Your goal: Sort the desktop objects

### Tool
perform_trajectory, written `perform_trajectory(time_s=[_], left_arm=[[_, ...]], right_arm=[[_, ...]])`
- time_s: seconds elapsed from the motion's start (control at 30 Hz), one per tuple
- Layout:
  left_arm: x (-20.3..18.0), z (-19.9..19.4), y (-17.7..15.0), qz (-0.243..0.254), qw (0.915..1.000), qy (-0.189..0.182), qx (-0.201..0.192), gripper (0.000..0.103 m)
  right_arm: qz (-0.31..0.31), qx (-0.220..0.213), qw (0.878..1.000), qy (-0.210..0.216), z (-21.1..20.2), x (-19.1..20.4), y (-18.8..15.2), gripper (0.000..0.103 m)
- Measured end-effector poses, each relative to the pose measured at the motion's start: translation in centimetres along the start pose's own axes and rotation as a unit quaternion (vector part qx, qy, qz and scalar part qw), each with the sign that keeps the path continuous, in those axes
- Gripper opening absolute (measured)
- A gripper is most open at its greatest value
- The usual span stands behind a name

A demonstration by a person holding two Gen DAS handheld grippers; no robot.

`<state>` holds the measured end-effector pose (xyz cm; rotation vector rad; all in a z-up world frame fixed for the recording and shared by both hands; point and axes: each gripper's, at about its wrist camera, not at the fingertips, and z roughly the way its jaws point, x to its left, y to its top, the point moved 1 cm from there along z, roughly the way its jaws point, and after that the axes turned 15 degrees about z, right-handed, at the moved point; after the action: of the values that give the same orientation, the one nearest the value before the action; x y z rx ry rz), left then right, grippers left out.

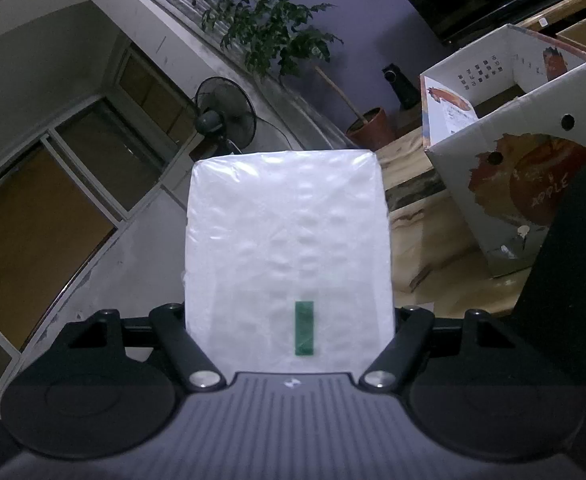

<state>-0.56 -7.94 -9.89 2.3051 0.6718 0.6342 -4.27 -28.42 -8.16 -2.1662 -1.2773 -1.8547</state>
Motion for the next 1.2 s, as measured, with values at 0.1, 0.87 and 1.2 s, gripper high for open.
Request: perform_trajectory(time_s=[0.1, 0.87, 1.2], left_arm=[[-0.16, -0.05, 0.06, 0.005, 1.0, 0.003, 0.0, 0.086], [0.26, 0.51, -0.09, -0.011, 0.9996, -0.024, 0.002, 0.086], [0.06, 0.25, 0.16, -0.007, 0.9996, -0.027, -0.007, 0.086]], right_arm=[[0.001, 0.0, 1.0, 0.0, -0.08, -0.01, -0.05, 0.075], [0.001, 0.005, 1.0, -0.003, 0.22, -0.25, -0.19, 0.075], [0.001, 0.006, 1.0, -0.003, 0.3, -0.31, -0.21, 0.075]])
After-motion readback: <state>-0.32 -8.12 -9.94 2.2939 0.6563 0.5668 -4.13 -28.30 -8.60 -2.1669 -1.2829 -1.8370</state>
